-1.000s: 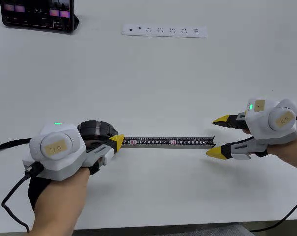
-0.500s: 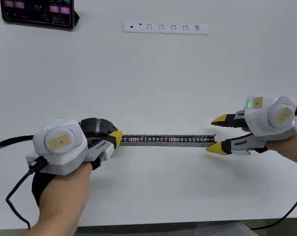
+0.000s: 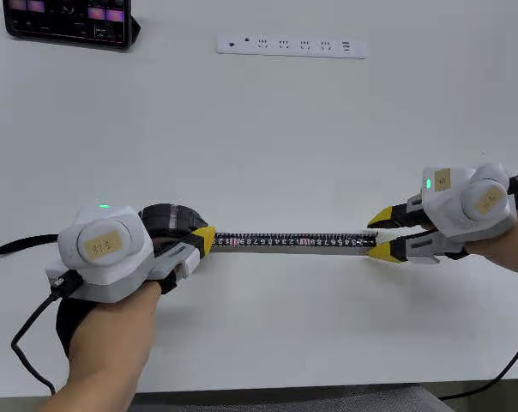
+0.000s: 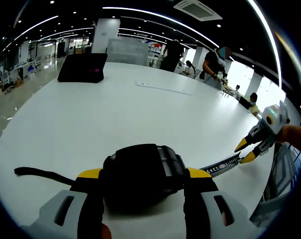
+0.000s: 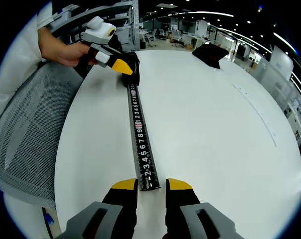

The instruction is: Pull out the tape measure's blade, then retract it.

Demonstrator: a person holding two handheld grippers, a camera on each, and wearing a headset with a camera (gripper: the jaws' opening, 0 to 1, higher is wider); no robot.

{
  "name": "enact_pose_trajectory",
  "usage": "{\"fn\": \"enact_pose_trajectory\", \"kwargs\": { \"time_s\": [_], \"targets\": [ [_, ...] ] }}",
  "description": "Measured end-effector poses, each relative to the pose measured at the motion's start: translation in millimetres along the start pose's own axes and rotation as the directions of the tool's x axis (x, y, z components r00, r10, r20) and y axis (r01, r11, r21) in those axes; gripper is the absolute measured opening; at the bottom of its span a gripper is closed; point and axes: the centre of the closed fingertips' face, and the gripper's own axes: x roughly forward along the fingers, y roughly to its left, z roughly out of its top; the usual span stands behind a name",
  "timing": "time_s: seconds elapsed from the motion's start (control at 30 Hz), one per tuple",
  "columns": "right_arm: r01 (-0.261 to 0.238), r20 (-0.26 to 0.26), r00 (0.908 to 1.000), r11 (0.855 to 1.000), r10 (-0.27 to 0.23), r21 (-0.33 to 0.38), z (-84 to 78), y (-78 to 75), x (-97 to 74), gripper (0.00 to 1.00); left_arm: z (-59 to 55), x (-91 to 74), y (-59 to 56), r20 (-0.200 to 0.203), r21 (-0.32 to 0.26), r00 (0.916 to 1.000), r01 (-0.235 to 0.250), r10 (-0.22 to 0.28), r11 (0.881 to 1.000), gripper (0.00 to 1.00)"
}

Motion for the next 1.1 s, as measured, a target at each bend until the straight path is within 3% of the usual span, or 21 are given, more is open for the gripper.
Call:
{"fn": "enact_pose_trajectory", "kwargs": {
  "time_s": [0.6, 1.1],
  "targets": [
    [-0.012, -0.038, 0.9992, 0.998, 0.01, -0.061, -3.4, 1.6, 7.0, 0.12, -0.4, -0.6, -0.3, -0.008, -0.013, 1.0, 0.0, 0.0, 1.0, 0.61],
    [-0.011, -0.036, 0.9993, 0.999, 0.01, -0.049, -3.0, 2.8, 6.3, 0.12, -0.6, 0.1, 1.1, -0.01, -0.027, 0.9999, 0.004, -0.004, 1.0, 0.61]
  ]
}}
